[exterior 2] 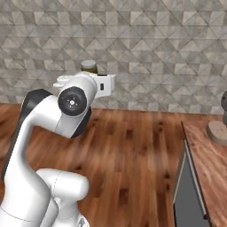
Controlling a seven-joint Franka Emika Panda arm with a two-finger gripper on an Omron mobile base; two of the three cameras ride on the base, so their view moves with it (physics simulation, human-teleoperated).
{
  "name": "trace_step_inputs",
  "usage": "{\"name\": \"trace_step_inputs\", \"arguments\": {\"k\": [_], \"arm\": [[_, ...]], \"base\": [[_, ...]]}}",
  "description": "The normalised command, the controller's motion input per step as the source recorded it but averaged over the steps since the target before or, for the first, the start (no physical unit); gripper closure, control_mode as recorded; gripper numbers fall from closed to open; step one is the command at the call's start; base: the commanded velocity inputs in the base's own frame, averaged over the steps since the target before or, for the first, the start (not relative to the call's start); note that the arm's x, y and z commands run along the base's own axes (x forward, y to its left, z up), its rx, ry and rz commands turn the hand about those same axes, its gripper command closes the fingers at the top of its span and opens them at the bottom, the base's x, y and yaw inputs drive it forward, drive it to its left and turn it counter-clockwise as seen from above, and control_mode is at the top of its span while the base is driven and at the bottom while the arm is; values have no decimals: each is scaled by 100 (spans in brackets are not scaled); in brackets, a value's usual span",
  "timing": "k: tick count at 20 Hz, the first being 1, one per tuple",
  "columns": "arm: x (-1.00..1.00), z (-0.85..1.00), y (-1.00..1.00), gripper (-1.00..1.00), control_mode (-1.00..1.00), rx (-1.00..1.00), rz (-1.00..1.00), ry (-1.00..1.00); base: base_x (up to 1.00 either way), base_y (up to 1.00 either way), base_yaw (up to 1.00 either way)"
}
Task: Take the cinnamon bottle from the cabinet and place it on the dining table, next to the plate with the cupcake. Then take the chocolate from the dining counter and place it on the cupcake plate.
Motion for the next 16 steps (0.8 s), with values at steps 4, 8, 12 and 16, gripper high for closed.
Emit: {"name": "trace_step_inputs", "arguments": {"k": [4, 8, 12, 16], "arm": [[0, 0, 0, 100, 100, 0, 0, 0], [0, 0, 0, 100, 100, 0, 0, 0], [0, 0, 0, 100, 100, 0, 0, 0], [0, 0, 0, 100, 100, 0, 0, 0]], "base": [[100, -32, -2], [100, -21, -10], [100, -18, -18], [100, -28, -24]]}}
